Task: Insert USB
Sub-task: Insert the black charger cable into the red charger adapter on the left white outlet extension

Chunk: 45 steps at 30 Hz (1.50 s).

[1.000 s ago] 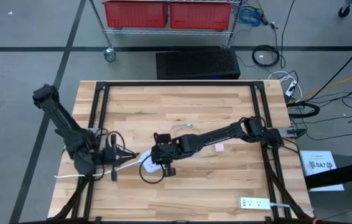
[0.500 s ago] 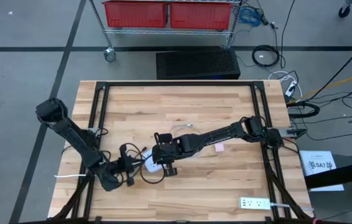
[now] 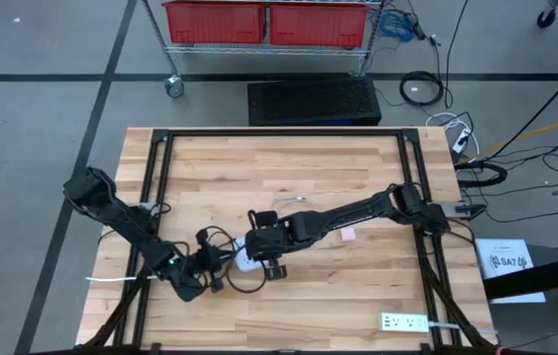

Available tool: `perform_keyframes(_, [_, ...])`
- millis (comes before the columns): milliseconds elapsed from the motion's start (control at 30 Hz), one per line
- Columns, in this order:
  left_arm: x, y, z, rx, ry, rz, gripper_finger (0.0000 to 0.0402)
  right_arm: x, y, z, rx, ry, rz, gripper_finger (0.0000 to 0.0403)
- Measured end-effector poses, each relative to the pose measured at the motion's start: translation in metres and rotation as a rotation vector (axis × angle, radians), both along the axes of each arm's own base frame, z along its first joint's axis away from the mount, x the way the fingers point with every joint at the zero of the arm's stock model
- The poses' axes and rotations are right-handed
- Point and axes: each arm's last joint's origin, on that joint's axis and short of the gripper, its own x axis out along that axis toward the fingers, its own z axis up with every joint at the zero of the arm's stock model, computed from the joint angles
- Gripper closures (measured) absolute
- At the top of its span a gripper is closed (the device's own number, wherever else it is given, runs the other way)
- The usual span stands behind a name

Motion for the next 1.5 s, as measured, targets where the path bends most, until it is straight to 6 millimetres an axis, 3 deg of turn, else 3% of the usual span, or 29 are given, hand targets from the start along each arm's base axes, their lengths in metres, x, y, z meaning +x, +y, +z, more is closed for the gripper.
perform_keyframes(167, [0.0,0.0,0.0,0.014,0.006,-0.014,0.0378,-0.021,0.002,0.045,-0.109,-0.096,-0.021,0.0403])
perform_keyframes(300, [0.0,0.0,0.0,0.01,0.005,-0.015,0.0378,-0.047,-0.006,0.058,-0.19,-0.155,-0.098,0.0403])
perform_keyframes(367, [0.0,-0.001,0.0,0.009,0.004,-0.016,0.0378,-0.06,-0.014,0.048,-0.173,-0.206,-0.125,0.0403])
perform_keyframes(567, [0.0,-0.001,0.0,0.013,0.008,-0.023,0.0378,-0.09,-0.04,-0.021,0.078,-0.477,-0.017,0.0403])
perform_keyframes(700, [0.0,-0.001,0.002,0.0,0.01,-0.032,0.0378,-0.102,-0.068,-0.057,0.162,-0.631,-0.066,0.0403])
perform_keyframes(867, [0.0,-0.001,0.007,0.009,0.013,-0.061,0.0378,-0.088,-0.086,-0.077,0.202,-0.619,-0.015,0.0403])
perform_keyframes(1200, [0.001,0.001,0.008,-0.014,0.028,-0.076,0.0378,-0.028,-0.109,-0.108,0.206,-0.479,0.206,0.0403])
perform_keyframes(1500, [0.001,0.0,0.008,-0.025,0.031,-0.087,0.0378,-0.016,-0.1,-0.116,0.274,-0.448,0.203,0.0403])
